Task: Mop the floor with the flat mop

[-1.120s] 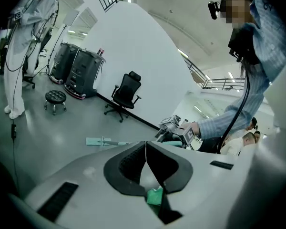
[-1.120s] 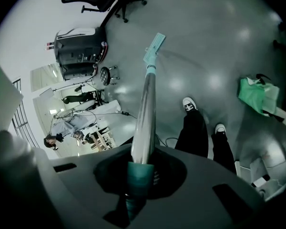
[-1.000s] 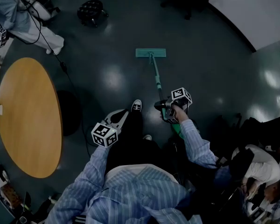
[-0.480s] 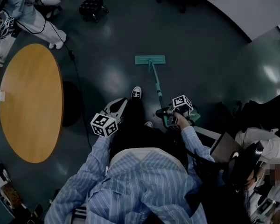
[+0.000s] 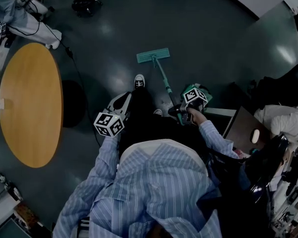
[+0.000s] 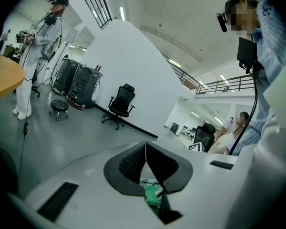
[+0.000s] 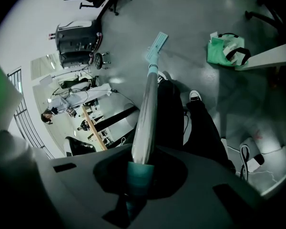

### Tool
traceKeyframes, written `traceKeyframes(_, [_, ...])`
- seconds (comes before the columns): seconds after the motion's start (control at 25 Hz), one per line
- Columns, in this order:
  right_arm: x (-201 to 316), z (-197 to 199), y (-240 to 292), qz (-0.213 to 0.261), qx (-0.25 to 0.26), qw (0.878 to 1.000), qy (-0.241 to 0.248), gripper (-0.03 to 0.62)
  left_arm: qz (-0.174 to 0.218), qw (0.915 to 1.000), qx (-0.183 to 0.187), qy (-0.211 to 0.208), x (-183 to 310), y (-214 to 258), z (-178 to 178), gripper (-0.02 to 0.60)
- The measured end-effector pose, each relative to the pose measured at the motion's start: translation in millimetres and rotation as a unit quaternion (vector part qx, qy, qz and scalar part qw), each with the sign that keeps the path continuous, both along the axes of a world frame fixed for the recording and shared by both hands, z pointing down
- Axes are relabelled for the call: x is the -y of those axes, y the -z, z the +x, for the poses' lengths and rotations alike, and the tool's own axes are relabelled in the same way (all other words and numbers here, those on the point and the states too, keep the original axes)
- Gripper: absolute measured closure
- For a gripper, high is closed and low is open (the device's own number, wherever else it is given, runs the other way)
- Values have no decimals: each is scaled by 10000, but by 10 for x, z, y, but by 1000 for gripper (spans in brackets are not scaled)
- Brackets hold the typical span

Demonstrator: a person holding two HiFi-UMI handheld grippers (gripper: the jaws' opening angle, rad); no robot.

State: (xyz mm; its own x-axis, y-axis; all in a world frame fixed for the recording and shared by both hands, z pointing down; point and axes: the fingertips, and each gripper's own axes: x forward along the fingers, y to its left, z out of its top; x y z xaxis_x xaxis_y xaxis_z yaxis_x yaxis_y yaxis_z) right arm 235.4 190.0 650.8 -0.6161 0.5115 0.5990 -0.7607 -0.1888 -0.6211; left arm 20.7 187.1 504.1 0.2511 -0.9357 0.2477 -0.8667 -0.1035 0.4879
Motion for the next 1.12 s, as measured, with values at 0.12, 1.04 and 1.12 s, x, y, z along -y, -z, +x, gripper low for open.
traceKeyframes(0.12, [-116, 133, 41, -11, 27, 10000, 53, 553, 29, 10000, 60, 41, -100, 19, 49, 574])
traceKeyframes(1.04, [-203, 263, 314, -102, 163, 9993, 314, 553, 178, 9995, 253, 95, 77, 263, 56, 574])
traceKeyframes(1.12, [-196, 264, 323, -106, 157, 9993, 322, 553, 184, 9995, 234, 131, 98, 270, 56, 574])
